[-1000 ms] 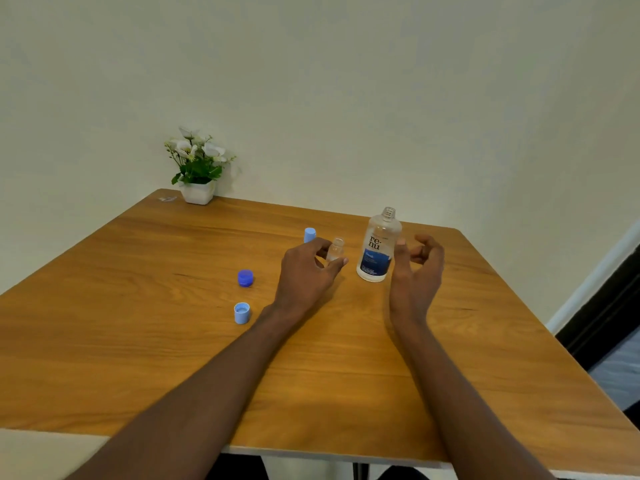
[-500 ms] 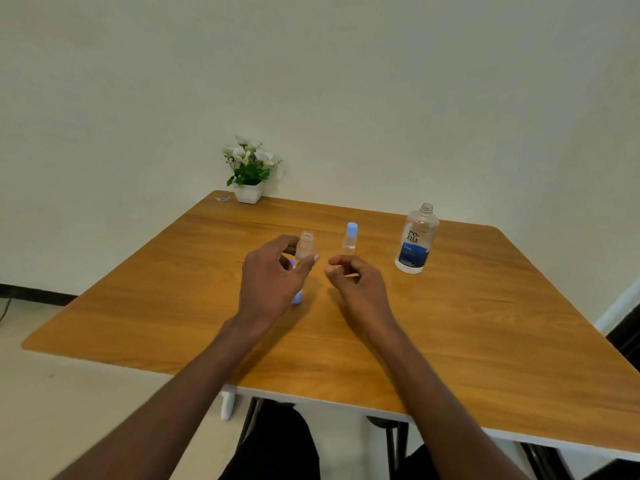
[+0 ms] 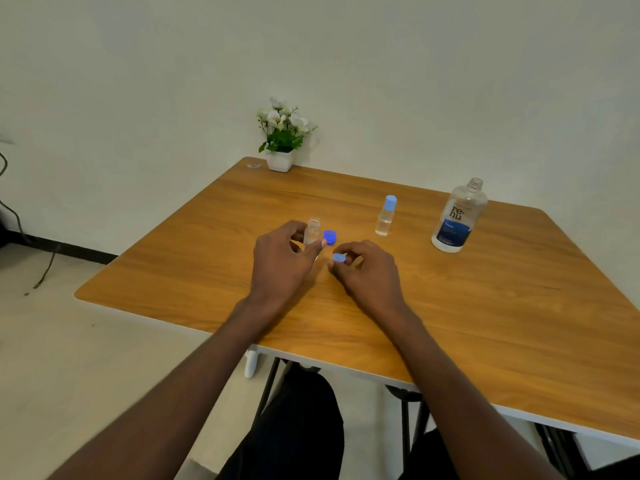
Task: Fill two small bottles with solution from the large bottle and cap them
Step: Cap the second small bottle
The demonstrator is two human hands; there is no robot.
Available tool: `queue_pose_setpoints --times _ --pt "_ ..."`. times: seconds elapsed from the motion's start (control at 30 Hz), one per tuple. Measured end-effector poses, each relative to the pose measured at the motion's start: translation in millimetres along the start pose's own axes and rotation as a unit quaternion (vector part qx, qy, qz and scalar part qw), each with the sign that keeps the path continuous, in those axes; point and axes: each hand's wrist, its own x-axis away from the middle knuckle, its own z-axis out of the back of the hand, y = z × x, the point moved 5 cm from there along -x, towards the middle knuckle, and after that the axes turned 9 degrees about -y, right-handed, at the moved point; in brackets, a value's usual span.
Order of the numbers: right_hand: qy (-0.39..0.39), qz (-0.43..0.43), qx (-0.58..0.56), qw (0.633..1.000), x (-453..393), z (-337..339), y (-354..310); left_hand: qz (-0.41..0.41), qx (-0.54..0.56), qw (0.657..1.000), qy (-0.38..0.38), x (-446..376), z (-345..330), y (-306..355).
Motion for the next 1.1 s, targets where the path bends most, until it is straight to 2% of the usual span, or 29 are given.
queue_pose_setpoints --times 0.1,0.2,0.27,0.4,0.53,0.7,0.83,1.1 --pt "0.056 -0.060 -0.206 0.975 1 16 12 0.000 -0.005 1.000 -0.018 -1 -5 1" --pt "0.062 -0.104 -0.413 0.903 7 29 20 0.001 0.002 0.999 -0.045 -4 -19 5" --pt "0.060 -0.106 -0.472 0.873 11 39 28 0.000 0.009 0.998 -0.061 -6 -32 10" --pt "0.050 -0.093 -0.473 0.875 16 61 48 -0.007 0.008 0.996 -0.090 -9 -62 27" --pt "0.089 -0.078 -0.500 0.858 21 72 56 -0.022 0.030 0.990 -0.133 -8 -83 38" --pt "0.081 -0.043 -0.412 0.907 24 72 42 -0.036 0.039 0.987 -0.151 -11 -90 35" --pt "0.084 -0.002 -0.406 0.910 24 74 31 -0.034 0.049 0.984 -0.167 -13 -93 32" --pt "0.076 0.026 -0.361 0.929 20 68 36 -0.048 0.046 0.981 -0.180 -11 -94 35"
